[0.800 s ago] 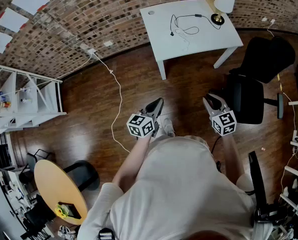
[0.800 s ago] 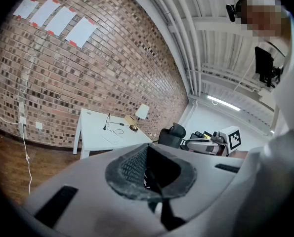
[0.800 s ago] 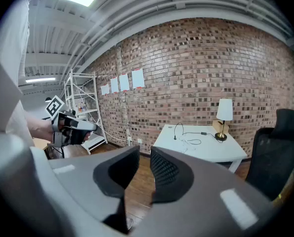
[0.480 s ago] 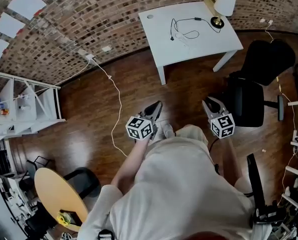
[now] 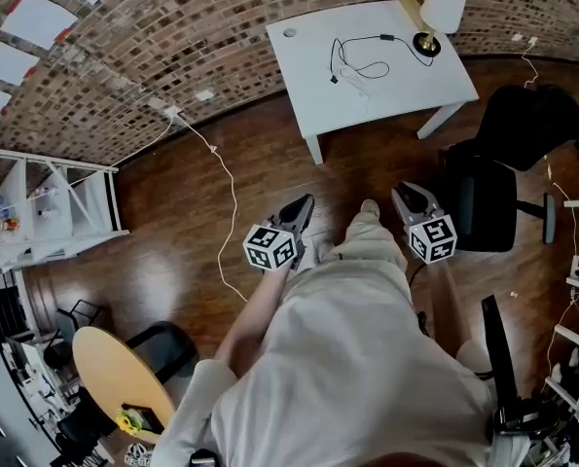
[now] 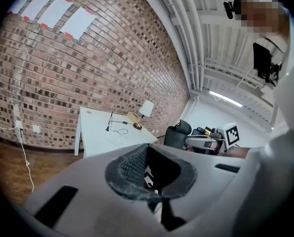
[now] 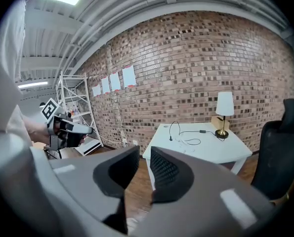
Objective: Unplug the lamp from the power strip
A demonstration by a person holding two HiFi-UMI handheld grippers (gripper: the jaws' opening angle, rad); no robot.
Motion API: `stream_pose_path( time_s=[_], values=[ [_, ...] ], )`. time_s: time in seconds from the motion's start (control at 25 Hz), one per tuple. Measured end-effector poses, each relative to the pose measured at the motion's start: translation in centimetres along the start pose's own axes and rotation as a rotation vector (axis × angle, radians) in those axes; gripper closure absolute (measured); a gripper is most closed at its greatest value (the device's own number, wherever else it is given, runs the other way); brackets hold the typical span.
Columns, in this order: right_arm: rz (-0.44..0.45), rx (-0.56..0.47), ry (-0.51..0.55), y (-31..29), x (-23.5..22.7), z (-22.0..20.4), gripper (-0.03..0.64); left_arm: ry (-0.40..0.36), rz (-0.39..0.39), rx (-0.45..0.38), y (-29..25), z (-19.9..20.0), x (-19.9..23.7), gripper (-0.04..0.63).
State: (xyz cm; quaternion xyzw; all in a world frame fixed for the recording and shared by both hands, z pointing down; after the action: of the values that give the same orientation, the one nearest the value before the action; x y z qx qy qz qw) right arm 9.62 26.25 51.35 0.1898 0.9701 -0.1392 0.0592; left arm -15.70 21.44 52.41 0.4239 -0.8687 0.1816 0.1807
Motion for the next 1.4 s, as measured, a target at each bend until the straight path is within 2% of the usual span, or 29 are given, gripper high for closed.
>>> stream_pose_path(
  time_s=[0.2,0.56,0.68,0.8,1.0,1.28,1.4],
  values=[
    [0.066,-0.005,0.0,-4.2,-4.2,0.8,0.548,-0.021,0.057,-0.015,-4.1,1.5,1.4,0.594],
    [0.167,-0.021,0.01,-9.9,-13.2,6.7,0.551,-0.042,0.151,-0.021,-13.0,5.3,0.9,0.592],
    [0.168,-0.055,-0.049,-10.1,-15.8,7.1,0.575,-0.034,0.197,-0.016,-14.5,4.5,0.5,0.592],
    [0.156,-0.054,-0.048,-10.8,-18.1,6.7,0.575,-0.01,0.227,-0.014,-15.8,3.6,0.4,0.594],
    [0.19,-0.038,-0.05,-11.7,-19.5,5.7,0.575,-0.005,0.271,-0.017,-16.5,2.6,0.4,0.594],
    [0.226,0.001,-0.041,-12.9,-19.2,4.9,0.575,-0.002,0.359,-0.021,-15.3,2.5,2.0,0.594],
    [0.223,0.0,-0.04,-13.3,-19.1,5.2,0.575,-0.017,0.348,-0.021,-15.3,2.9,2.7,0.595]
  ],
)
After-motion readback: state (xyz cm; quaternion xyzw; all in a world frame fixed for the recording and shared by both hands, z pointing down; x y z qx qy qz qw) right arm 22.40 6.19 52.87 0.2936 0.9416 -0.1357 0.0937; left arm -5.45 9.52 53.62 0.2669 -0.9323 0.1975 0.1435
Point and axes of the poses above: the fingertips, and each gripper's own axes: y backward along the fingers, x to its left, z out of its top, the point moved 4 cm from there along y, backward along the fingers, and after that the axes turned 12 degrees about -x, right-handed, at the moved point
